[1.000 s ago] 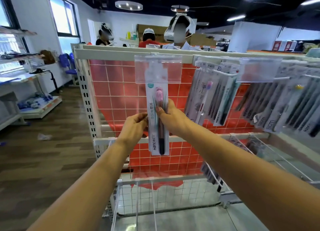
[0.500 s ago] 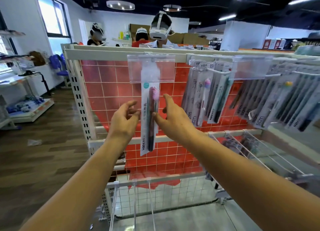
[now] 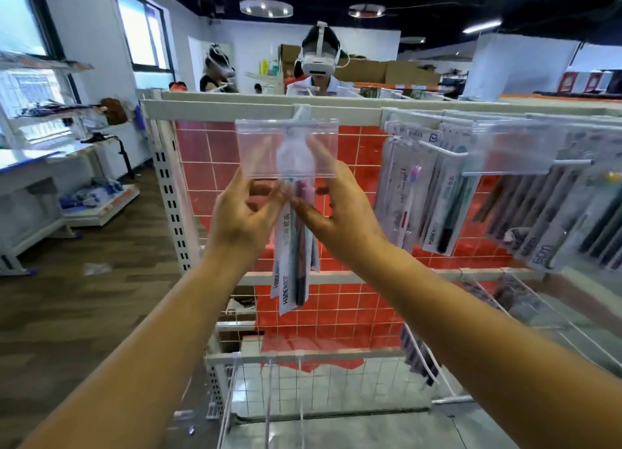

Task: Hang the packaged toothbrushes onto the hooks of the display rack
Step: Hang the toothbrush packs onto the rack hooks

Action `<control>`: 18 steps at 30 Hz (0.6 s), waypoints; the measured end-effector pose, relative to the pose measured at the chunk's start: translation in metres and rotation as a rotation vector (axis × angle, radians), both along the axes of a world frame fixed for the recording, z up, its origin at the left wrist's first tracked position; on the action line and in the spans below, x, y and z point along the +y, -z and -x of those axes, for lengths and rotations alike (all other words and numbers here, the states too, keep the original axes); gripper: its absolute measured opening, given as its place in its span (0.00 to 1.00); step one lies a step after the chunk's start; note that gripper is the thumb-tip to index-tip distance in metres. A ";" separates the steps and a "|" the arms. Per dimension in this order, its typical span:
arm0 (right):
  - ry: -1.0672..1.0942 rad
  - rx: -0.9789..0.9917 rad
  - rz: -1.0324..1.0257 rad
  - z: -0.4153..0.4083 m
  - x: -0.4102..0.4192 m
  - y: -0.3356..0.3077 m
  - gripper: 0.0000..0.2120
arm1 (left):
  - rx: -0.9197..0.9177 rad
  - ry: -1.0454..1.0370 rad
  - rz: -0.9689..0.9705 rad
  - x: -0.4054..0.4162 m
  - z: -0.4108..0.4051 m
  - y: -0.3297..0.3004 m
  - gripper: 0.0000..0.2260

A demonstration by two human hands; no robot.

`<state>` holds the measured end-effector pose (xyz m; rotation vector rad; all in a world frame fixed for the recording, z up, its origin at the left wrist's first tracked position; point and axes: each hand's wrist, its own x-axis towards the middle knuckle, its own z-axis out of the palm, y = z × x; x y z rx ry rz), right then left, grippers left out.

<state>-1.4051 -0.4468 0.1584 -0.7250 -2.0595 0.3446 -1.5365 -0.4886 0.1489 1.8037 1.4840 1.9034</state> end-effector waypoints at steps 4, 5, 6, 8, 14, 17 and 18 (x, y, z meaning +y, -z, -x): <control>0.010 -0.039 -0.055 0.006 0.008 0.000 0.32 | 0.031 0.047 0.020 0.007 0.006 -0.004 0.26; 0.025 -0.047 -0.069 0.008 0.009 0.001 0.33 | 0.036 0.054 0.009 0.008 0.007 -0.004 0.26; 0.037 -0.049 -0.081 0.010 0.011 0.003 0.33 | 0.039 0.062 -0.001 0.008 0.007 -0.004 0.25; 0.043 -0.043 -0.085 0.012 0.014 0.005 0.34 | 0.030 0.074 -0.018 0.009 0.005 -0.004 0.22; 0.040 -0.036 -0.062 0.016 0.026 0.004 0.33 | 0.030 0.001 0.022 0.014 -0.001 -0.010 0.12; 0.047 -0.035 -0.049 0.017 0.031 0.002 0.31 | 0.025 -0.110 0.120 0.019 -0.004 -0.014 0.11; 0.051 -0.036 -0.050 0.018 0.032 0.002 0.31 | 0.008 -0.130 0.115 0.020 -0.006 -0.017 0.12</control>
